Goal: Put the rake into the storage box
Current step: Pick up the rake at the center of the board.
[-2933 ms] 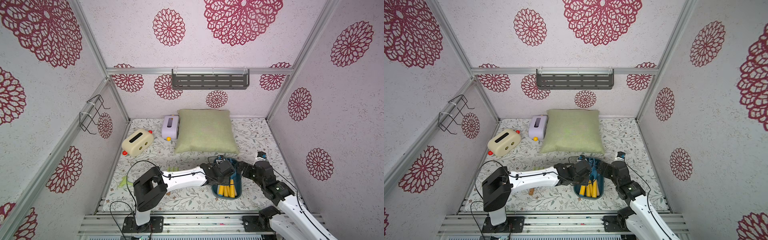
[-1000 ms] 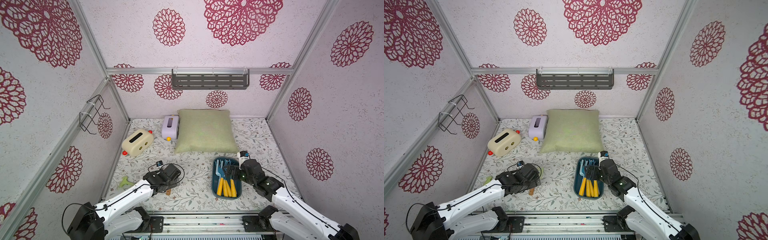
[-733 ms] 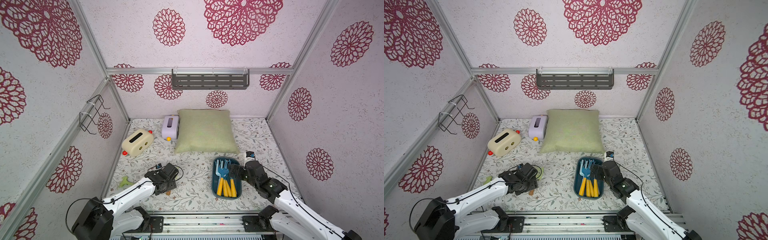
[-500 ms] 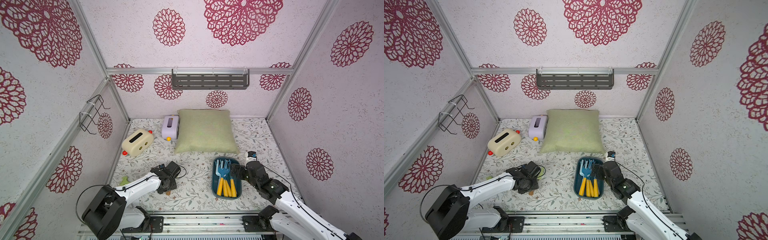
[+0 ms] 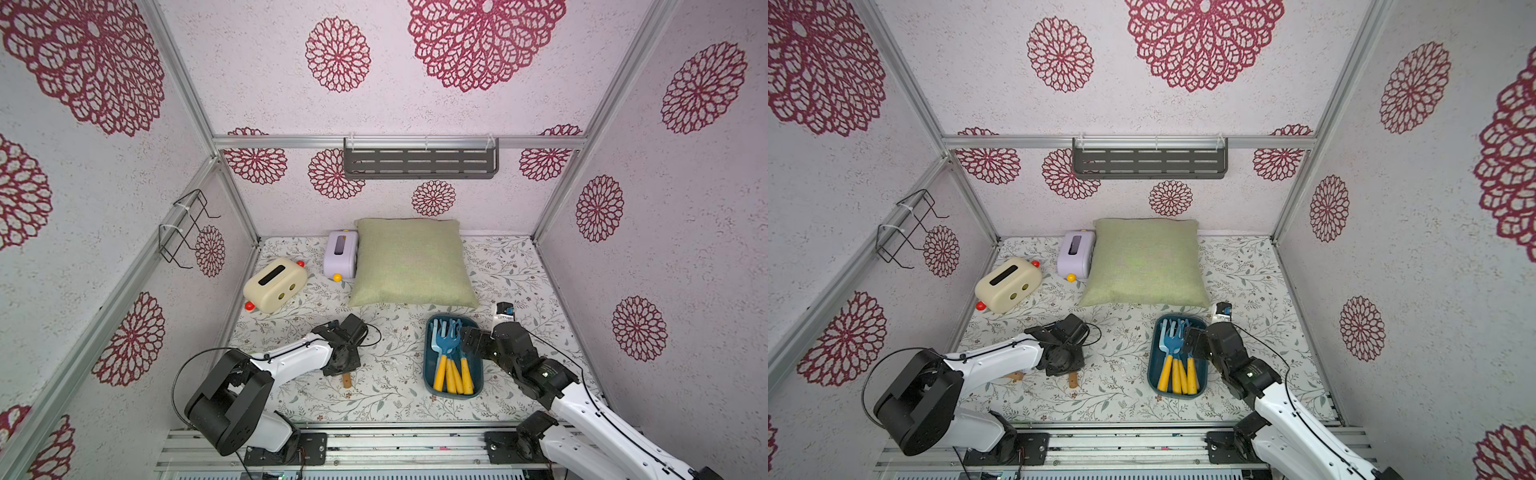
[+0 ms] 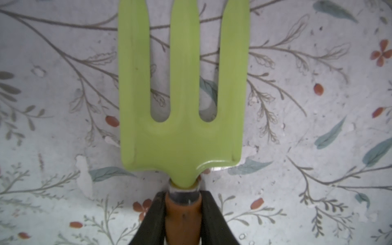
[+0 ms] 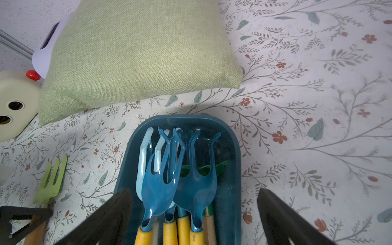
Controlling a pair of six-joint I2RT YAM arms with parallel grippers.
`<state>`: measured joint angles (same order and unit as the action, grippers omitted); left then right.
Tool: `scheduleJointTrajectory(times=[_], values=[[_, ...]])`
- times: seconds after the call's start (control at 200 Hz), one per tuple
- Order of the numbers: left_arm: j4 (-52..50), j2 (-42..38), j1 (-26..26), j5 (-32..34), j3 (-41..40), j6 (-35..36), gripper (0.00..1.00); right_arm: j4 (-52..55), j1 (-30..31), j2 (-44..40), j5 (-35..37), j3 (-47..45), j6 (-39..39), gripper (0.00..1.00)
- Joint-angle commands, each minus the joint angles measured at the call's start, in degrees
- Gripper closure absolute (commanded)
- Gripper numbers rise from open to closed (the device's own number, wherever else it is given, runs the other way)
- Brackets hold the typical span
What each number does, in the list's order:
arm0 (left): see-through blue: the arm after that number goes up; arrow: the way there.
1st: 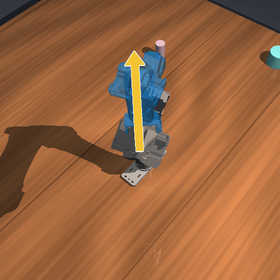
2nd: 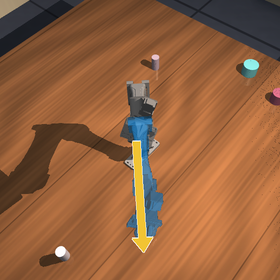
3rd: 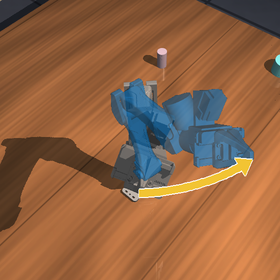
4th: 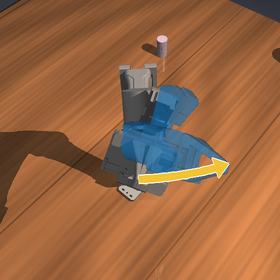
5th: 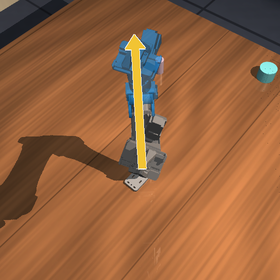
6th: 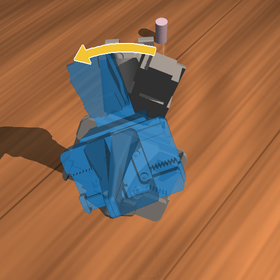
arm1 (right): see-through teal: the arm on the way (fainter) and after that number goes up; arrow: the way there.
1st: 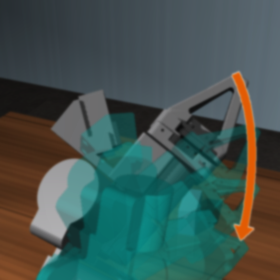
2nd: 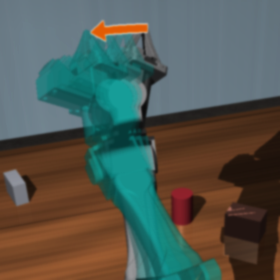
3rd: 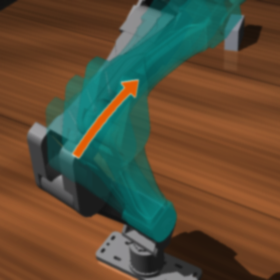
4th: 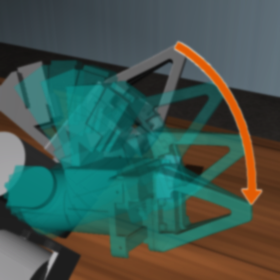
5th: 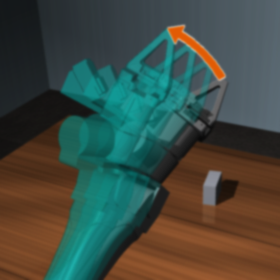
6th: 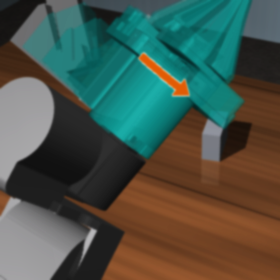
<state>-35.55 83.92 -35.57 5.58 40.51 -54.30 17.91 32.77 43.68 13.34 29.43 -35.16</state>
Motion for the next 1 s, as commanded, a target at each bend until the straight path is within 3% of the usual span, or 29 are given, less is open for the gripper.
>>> scheduleJointTrajectory(times=[0.0, 0.36, 0.745, 0.996], values=[[0.78, 1.19, -0.39, -2.71, -0.67, -0.09, 0.81, -0.86, -0.41, -0.26, 1.12, 0.01, -0.78, 0.01], [-3.28, 1.21, -8.74, 1.38, 8.31, -2.32, 0.86, -1.91, -1.52, 1.16, -0.42, -0.52, -0.60, 0.01], [4.12, 8.39, -17.16, 3.39, 13.43, -4.18, 0.92, 2.04, -4.99, 6.47, -5.66, 4.07, -0.57, 0.01], [5.10, 7.52, -20.72, 3.81, 15.85, -4.13, 0.92, 2.42, -9.77, 9.57, -10.36, 5.96, -0.12, 0.01]])
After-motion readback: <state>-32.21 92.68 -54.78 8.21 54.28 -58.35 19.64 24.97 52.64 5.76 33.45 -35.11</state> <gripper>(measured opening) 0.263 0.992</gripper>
